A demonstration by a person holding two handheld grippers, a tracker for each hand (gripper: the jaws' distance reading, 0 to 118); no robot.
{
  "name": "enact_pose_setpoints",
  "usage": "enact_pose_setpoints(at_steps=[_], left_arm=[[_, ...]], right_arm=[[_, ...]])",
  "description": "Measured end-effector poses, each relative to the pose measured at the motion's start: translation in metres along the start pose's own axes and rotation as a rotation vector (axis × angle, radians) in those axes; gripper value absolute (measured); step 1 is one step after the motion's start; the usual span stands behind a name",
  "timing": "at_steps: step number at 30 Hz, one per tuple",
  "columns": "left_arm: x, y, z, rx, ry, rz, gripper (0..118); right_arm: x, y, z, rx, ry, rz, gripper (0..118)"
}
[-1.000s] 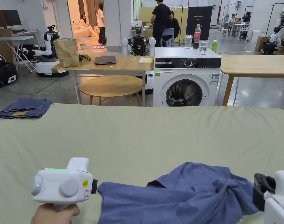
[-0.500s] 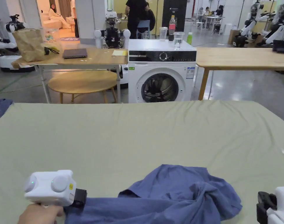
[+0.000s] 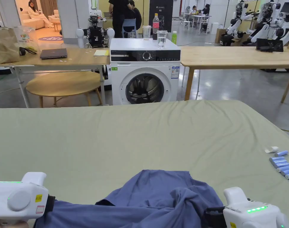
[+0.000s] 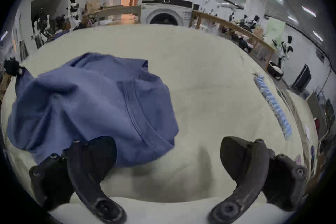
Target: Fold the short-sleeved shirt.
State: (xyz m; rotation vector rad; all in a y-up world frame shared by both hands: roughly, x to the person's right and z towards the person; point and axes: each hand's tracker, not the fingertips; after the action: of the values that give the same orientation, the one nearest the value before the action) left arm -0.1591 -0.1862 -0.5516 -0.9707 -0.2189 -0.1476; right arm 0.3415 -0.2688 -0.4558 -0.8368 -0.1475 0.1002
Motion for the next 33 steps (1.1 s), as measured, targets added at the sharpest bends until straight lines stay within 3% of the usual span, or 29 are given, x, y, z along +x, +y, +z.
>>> enact_pose_setpoints(at_steps=[3, 4, 6, 8, 10, 13, 17, 19, 23, 33], left_arm=[[0.0, 0.002, -0.004, 0.006, 0.023, -0.011, 2], [0.0, 0.0, -0.003, 0.013, 0.03, -0.01, 2], [0.002, -0.003, 0.0, 0.023, 0.033, -0.008, 2], [-0.003, 0.0, -0.003, 0.028, 0.035, -0.011, 2], [-0.002, -0.002, -0.001, 0.016, 0.045, -0.039, 2], [-0.007, -0.004, 0.015, 0.066, 0.082, -0.066, 2], [-0.028, 0.006, 0.056, 0.151, 0.096, -0.045, 2], [-0.04, 0.015, 0.08, 0.188, 0.107, -0.046, 2], [-0.055, 0.032, 0.135, 0.313, 0.162, -0.05, 2], [-0.076, 0.121, 0.257, 0.6, 0.131, 0.022, 2]], right_arm=[[-0.006, 0.003, -0.016, -0.046, 0.055, 0.06, 112], [-0.008, 0.003, -0.016, -0.021, 0.069, 0.077, 96], [-0.007, 0.005, -0.013, -0.02, 0.194, 0.039, 57], [-0.005, 0.009, -0.007, -0.024, 0.19, -0.005, 8], [-0.001, 0.012, 0.002, -0.052, 0.213, -0.069, 8], [-0.001, 0.02, 0.027, -0.002, 0.149, -0.038, 8], [0.008, 0.05, 0.086, 0.124, 0.067, -0.08, 8], [0.014, 0.07, 0.116, 0.165, 0.078, -0.101, 8], [0.013, 0.107, 0.166, 0.279, 0.007, -0.035, 8], [0.032, 0.224, 0.274, 0.56, -0.054, -0.127, 8]])
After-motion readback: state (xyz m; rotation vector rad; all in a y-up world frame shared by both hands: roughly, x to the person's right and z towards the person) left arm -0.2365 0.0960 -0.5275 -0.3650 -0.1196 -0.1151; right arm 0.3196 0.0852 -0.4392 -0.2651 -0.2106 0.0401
